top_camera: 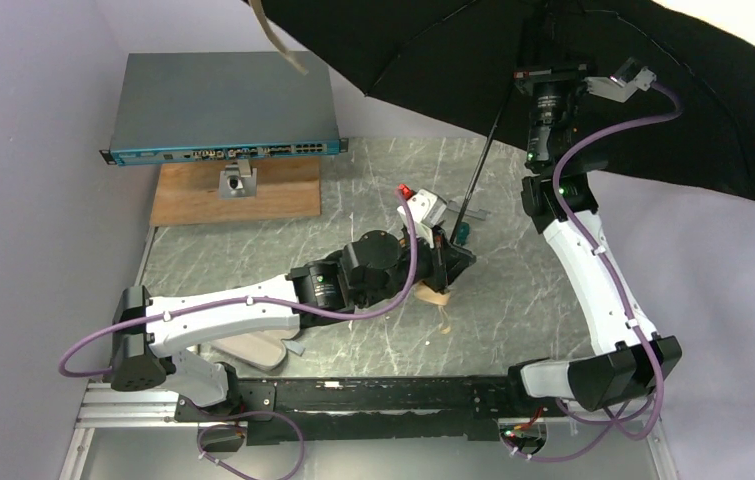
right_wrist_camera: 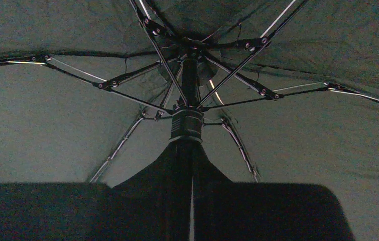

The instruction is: Open the umbrella

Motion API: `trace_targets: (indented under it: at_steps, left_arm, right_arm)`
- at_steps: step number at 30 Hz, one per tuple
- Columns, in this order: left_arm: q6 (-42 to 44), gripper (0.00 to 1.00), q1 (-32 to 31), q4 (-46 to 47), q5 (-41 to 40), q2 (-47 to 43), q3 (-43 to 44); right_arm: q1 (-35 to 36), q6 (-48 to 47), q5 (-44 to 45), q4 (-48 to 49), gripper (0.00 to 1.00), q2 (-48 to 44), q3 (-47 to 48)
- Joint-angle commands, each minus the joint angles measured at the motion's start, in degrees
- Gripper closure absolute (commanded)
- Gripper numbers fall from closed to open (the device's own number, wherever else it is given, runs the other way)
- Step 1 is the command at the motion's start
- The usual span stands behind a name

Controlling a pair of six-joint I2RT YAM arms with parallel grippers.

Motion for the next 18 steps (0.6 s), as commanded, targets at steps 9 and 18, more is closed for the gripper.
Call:
trace_targets:
  at_steps: [9, 18]
  left_arm:
    - [3.6, 1.00, -15.2, -27.3, 20.0, -3.4, -12.5]
    - [2.8, 1.00, -17.1, -30.6, 15.6, -3.3, -12.7]
  right_arm:
    - [-16.0, 1.2, 26.1, 14.5, 1.00, 10.0, 18.7]
    - [-16.0, 4.2, 23.9, 12.9, 1.00, 12.2, 22.3]
